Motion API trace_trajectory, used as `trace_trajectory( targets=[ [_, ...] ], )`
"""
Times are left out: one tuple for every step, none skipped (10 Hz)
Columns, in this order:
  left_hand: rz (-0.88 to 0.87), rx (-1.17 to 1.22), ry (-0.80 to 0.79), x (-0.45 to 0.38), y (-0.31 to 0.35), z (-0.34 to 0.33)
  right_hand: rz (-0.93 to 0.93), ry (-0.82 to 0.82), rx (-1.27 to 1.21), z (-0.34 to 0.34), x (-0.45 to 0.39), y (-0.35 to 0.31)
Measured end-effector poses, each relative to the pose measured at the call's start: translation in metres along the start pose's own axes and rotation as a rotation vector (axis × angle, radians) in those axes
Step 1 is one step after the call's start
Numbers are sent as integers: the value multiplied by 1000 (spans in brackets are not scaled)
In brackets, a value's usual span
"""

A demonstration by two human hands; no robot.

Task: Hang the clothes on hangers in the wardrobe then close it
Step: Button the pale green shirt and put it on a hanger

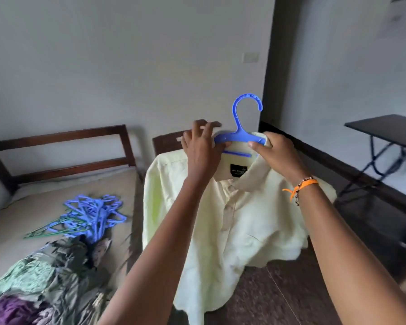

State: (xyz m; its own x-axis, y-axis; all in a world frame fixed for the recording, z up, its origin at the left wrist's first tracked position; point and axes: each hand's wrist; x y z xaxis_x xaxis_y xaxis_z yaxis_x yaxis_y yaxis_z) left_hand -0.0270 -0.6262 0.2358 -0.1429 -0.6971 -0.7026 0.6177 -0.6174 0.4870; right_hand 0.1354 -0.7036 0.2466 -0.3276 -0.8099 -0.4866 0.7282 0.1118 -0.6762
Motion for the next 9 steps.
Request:
trace_trajectory(
  targets=[
    [-21,92,186,52,31,-22,-179,94,136,24,30,29],
    [-347,231,25,141,57,-60,-317,240,139,56,60,54],
    [-534,12,-700,220,69,-112,-464,388,8,100,84,72],
    [-256,-393,-1933,262,83,-143,-545,534,-132,158,110,84],
    [-365,-180,-1794,254,124,-162,-611,578,-282,225,137,104],
    [-76,572,-1228,225,209,-164,-711,477,-441,279,170,136],
    [34,925,-856,207,311,-161,-750,413,-574,316,200,170],
    [62,1014,-997,218,400,-184,-750,433,-584,351,223,204],
    [90,983,-1172,237,471,-212,-763,460,-533,394,245,232]
  ],
)
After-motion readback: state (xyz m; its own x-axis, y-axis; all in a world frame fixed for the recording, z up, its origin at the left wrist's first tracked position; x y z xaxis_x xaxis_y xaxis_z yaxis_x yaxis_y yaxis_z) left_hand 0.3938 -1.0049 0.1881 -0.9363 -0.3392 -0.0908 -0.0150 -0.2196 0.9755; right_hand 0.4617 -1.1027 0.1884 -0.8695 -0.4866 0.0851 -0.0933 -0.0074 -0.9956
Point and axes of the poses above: each hand's wrist, its own x-axis away from the middle knuckle, its own z-axis out of the back of the hand, y = z × x, and after that the axes turned 1 degree about -x, right-handed
